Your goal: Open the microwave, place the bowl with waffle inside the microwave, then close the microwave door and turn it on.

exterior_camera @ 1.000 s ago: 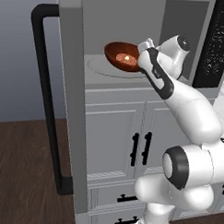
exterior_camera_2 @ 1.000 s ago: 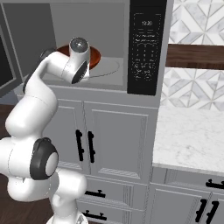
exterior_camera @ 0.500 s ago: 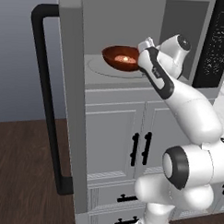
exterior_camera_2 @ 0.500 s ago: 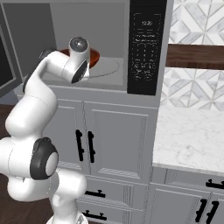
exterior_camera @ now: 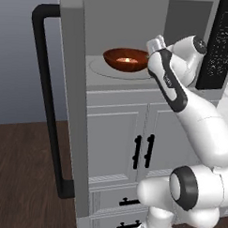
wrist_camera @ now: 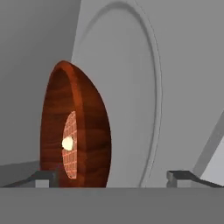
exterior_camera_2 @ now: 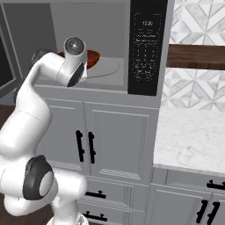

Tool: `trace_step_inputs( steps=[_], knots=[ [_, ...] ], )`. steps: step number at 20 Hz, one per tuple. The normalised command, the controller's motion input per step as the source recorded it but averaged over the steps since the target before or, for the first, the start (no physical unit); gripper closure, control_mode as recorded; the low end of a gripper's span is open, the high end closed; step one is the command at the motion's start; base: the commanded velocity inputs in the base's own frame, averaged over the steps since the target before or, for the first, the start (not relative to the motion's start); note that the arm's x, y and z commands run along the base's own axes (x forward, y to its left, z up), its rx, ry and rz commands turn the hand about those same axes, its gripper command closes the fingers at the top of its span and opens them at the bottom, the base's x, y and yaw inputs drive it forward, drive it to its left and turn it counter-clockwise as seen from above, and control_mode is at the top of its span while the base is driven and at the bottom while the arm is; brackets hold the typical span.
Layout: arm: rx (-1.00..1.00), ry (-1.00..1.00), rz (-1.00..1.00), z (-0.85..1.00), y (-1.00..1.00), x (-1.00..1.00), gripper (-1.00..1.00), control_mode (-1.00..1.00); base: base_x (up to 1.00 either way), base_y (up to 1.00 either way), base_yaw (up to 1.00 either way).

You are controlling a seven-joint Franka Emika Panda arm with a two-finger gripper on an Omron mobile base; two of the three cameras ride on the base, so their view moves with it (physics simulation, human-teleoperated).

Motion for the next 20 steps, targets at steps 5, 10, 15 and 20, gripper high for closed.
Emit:
trace_step_inputs(
  steps=[5, 10, 15, 20],
  knots=[
    [0.00, -0.16, 0.00, 0.08, -0.20, -1.00, -1.00, -1.00, 0.00, 0.00, 0.00],
    [-0.02, -0.10, 0.00, 0.06, -0.03, -0.97, -1.00, -1.00, 0.00, 0.00, 0.00],
    [-0.09, -0.14, 0.00, 0.00, 0.14, -0.94, -1.00, -1.00, 0.00, 0.00, 0.00],
    [-0.19, -0.03, 0.07, -0.16, 0.56, -0.39, -1.00, -1.00, 0.00, 0.00, 0.00]
  ],
)
